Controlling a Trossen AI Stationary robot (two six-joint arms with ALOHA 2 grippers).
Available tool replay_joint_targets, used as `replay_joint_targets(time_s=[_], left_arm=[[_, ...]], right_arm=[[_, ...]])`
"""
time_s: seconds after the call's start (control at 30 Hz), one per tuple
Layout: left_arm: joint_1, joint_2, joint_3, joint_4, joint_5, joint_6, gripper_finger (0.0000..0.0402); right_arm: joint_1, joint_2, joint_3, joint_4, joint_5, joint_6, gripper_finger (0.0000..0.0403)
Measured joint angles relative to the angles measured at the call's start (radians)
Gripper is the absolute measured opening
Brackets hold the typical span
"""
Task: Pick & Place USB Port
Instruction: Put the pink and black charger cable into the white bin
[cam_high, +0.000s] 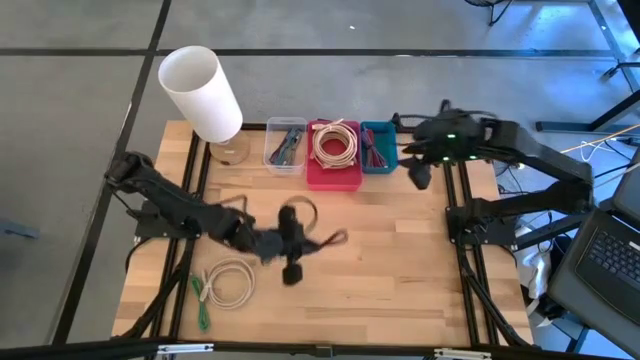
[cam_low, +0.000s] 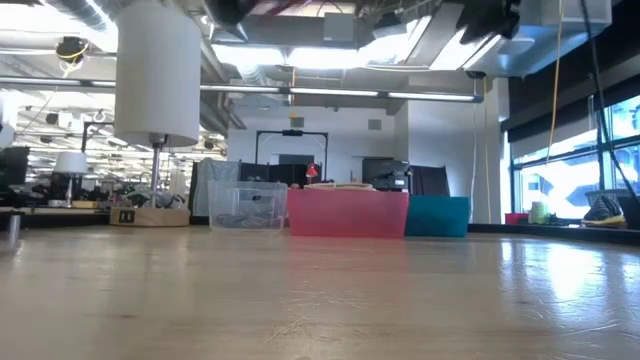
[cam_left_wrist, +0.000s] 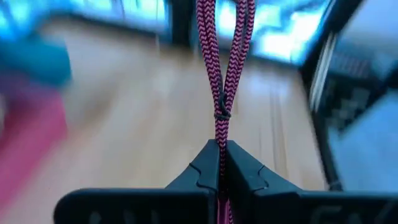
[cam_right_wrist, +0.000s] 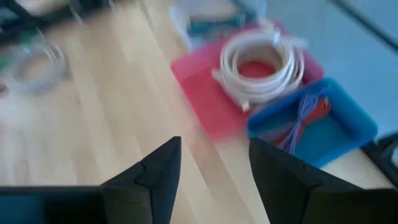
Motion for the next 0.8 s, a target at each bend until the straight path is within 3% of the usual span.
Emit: replay_joint_targets(time_s=[0.13,0.23,0.5,0.63,0.8], left_arm=[[0.124,-0.038,-0.040,0.351,0.048,0.199,0.0003],[0.234,-0.029,-0.058,0.561,0.198,0.286,0.0003],[0.444,-0.022,-0.058,0.844,0.521,0.264,0.0003],[0.494,-0.047,-0.057,0.811,0.536,0.256,0.0003],[0.555,-0.076,-0.057,0.600,0.387,0.171,0.0003]], right_arm=[[0.017,-0.098,0.000,0.104,0.007,0.020,0.0193],[0.037,-0.138,0.000,0.209,-0.013,0.019,0.0193],[0.100,-0.099,0.001,0.437,-0.038,-0.013,0.0193],[0.121,-0.050,0.001,0.465,-0.038,-0.034,0.0193],[0.120,-0.013,0.001,0.462,-0.037,-0.036,0.0193]])
